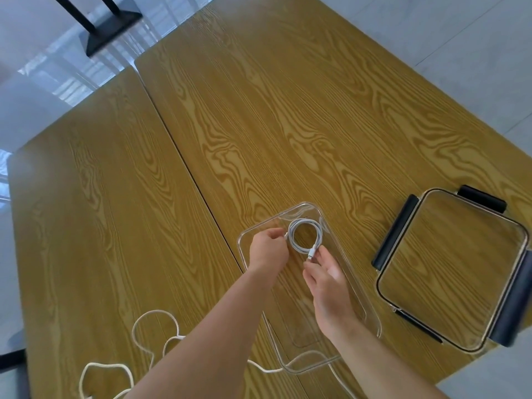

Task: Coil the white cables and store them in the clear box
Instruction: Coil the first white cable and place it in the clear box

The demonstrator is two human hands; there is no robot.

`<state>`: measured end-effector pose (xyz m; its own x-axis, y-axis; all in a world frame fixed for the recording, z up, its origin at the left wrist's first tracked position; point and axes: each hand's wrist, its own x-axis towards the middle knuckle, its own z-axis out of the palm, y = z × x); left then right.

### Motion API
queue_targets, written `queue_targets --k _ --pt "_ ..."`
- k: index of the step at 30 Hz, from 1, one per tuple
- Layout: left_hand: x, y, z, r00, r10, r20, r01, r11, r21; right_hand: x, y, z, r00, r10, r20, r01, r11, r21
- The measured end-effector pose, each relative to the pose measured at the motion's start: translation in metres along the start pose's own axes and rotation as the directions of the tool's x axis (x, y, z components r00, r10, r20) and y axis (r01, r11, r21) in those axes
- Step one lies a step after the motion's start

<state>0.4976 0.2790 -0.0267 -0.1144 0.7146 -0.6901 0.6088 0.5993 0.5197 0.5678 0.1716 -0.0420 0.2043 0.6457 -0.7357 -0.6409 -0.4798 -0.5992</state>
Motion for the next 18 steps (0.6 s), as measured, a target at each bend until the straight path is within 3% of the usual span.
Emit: queue_targets --k 13,18 --pt "-0.019 -0.006 -0.016 0.995 -0.016 0.097 0.034 0.982 -0.184 -0.008 -0.01 -0.001 0.999 0.03 -0.026 -0.026 0.99 0.138" --pt "-0.038 -0.019 -0.037 0.978 0.059 0.198 0.023 0.92 -0.39 -0.023 -0.013 -0.003 1.0 0.001 -0.014 0.001 0.989 0.148"
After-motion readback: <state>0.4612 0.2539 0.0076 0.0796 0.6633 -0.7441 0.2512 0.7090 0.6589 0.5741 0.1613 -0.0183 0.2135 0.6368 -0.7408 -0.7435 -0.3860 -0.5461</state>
